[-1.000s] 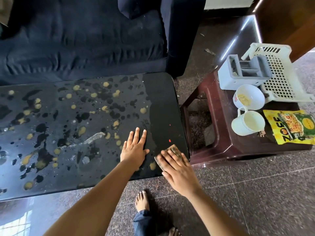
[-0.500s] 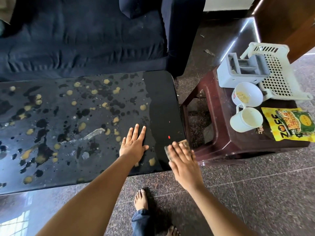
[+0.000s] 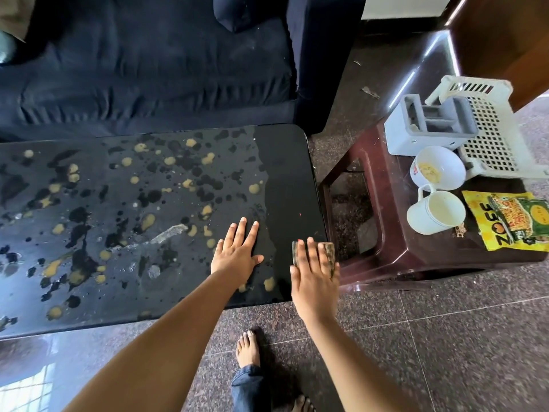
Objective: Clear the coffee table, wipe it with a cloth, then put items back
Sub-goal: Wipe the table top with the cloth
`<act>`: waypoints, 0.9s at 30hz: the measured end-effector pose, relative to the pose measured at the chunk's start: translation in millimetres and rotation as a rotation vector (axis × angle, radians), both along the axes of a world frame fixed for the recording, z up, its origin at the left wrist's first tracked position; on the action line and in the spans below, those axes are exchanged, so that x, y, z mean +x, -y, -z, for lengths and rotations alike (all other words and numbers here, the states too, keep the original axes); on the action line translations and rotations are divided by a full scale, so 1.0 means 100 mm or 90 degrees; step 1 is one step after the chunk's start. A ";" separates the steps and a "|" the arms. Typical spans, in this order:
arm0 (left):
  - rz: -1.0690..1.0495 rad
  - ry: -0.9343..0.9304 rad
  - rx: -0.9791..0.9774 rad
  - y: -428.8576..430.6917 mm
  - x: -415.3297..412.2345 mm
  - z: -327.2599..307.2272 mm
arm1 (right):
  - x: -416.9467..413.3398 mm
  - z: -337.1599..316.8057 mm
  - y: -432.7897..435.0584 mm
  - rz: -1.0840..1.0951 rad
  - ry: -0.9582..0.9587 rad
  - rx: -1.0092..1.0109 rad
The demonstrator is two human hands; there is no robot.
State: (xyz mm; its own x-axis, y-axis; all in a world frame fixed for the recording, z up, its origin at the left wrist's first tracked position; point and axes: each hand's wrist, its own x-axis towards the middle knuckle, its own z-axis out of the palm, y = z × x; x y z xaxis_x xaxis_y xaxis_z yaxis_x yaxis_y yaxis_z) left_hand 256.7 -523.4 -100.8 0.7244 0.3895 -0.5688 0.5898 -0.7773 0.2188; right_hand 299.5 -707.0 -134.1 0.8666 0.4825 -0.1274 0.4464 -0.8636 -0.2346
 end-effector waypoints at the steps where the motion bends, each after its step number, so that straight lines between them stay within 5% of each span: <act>1: 0.000 0.000 0.000 0.00 0.00 0.00 | -0.04 -0.04 -0.13 0.021 -0.003 0.006; 8: -0.009 0.054 0.022 0.01 -0.03 -0.03 | -0.17 -0.04 0.08 -0.250 0.006 0.002; 13: 0.023 0.070 0.043 -0.07 -0.02 -0.13 | 0.16 -0.09 -0.26 -0.088 -0.018 0.008; 18: 0.007 0.118 0.005 -0.34 0.14 -0.28 | 0.40 -0.18 -0.53 -0.138 -0.041 0.039; 27: -0.010 0.142 0.051 -1.05 0.70 -0.30 | 0.90 -0.22 -1.29 0.004 -0.129 0.253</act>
